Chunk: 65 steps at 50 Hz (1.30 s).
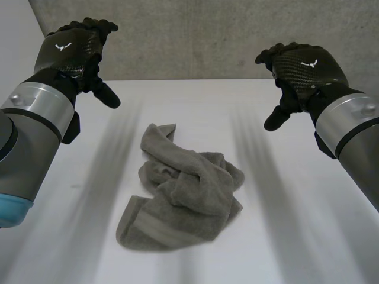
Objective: Fold the laundry
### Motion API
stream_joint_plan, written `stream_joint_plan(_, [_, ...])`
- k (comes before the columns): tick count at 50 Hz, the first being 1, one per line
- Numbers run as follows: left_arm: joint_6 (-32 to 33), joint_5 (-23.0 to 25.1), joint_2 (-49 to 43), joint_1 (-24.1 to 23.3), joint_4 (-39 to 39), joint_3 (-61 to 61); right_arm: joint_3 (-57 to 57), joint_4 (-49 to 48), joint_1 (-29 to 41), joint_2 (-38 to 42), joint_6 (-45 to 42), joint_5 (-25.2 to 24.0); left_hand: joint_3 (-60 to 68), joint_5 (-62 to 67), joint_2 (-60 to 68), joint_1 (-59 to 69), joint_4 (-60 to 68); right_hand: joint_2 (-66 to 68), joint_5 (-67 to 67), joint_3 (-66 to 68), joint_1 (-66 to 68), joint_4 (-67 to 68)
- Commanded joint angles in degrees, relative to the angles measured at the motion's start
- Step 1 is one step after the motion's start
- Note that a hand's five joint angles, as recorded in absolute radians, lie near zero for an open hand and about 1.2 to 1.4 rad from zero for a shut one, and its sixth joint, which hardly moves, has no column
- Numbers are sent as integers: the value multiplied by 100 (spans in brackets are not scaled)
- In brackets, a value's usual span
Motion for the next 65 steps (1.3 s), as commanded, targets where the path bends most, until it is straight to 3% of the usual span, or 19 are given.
stream_joint_plan(1, [5, 16, -241, 0, -21, 37, -195, 975, 5, 488, -151, -600, 125, -82, 126, 85, 114, -247, -299, -195, -154, -301])
stream_joint_plan(6, [171, 357, -627, 9, 14, 72, -353, 1741, 5, 1156, -46, -1277, 176, -31, 177, 136, 165, -38, -91, 13, 55, -92])
stream_joint_plan(17, [1471, 1544, -1813, 184, 76, 186, -415, 601, 93, 2607, 2132, -1279, 227, 20, 227, 186, 216, 148, 95, 199, 241, 94])
stream_joint_plan(23, [1947, 1879, -2325, 246, 85, 371, -485, 407, 233, 2951, 2319, -1244, 260, 53, 261, 220, 249, 519, 466, 570, 612, 465])
stream_joint_plan(31, [2237, 2319, -3072, 316, 85, 652, -512, 108, 629, 3153, 2222, -382, 328, 121, 328, 287, 317, 906, 853, 957, 999, 852])
stream_joint_plan(34, [2343, 2380, -3335, 325, 85, 819, -494, 11, 708, 3153, 2090, -180, 1186, 978, 1186, 1145, 1175, 1932, 1879, 1983, 2025, 1878])
stream_joint_plan(36, [2413, 2406, -3580, 316, 58, 1073, -503, -41, 743, 3136, 1872, -128, 2425, 2218, 2426, 2384, 2414, 3353, 3300, 3405, 3446, 3299])
stream_joint_plan(40, [2466, 2433, -3853, 316, 32, 1354, -529, -59, 743, 3092, 1626, -119, 3049, 2842, 3050, 3009, 3038, 4918, 4865, 4969, 5010, 4864])
stream_joint_plan(42, [2579, 2477, -4108, 308, 6, 1679, -582, -164, 743, 3031, 1388, -128, 4909, 4702, 4909, 4868, 4898, 6745, 6692, 6796, 6838, 6691])
stream_joint_plan(47, [2887, 2407, -4241, 290, 40, 2154, -757, -454, 743, 2881, 635, -163, 7016, 6809, 7016, 6975, 7005, 6753, 6701, 6805, 6846, 6699])
stream_joint_plan(49, [2958, 2354, -4206, 281, 67, 2278, -846, -551, 743, 2837, 236, -154, 7020, 6813, 7021, 6980, 7009, 6753, 6701, 6805, 6846, 6699])
stream_joint_plan(51, [2958, 2074, -4031, 238, 250, 2628, -1152, -796, 752, 2715, -857, -102, 7020, 6813, 7021, 6980, 7009, 6753, 6701, 6805, 6846, 6699])
stream_joint_plan(52, [2958, 2073, -4030, 237, 252, 2630, -1153, -798, 752, 2714, -863, -101, 7020, 6813, 7021, 6980, 7009, 6753, 6701, 6805, 6846, 6699])
stream_joint_plan(54, [2845, 1723, -3785, 150, 654, 2962, -1512, -1252, 752, 2557, -1930, -66, 7020, 6813, 7021, 6980, 7009, 6753, 6701, 6805, 6846, 6699])
stream_joint_plan(55, [2844, 1721, -3784, 149, 656, 2964, -1514, -1255, 752, 2556, -1935, -66, 7020, 6813, 7021, 6980, 7009, 6753, 6701, 6805, 6846, 6699])
stream_joint_plan(57, [2582, 1354, -3460, -43, 1137, 3191, -1759, -2103, 752, 2381, -2784, 21, 7020, 6813, 7021, 6980, 7009, 6753, 6701, 6805, 6846, 6699])
stream_joint_plan(58, [2580, 1352, -3459, -44, 1139, 3192, -1760, -2107, 752, 2380, -2788, 22, 7020, 6813, 7021, 6980, 7009, 6753, 6701, 6805, 6846, 6699])
stream_joint_plan(60, [2178, 871, -3048, -158, 1551, 3184, -1777, -3227, 752, 2109, -3339, 144, 7020, 6813, 7021, 6980, 7009, 6753, 6701, 6805, 6846, 6699])
stream_joint_plan(65, [1842, 412, -2555, -298, 1702, 2571, -1523, -3812, 787, 1862, -3570, 154, 7020, 6813, 7021, 6980, 7009, 6753, 6701, 6805, 6846, 6699])
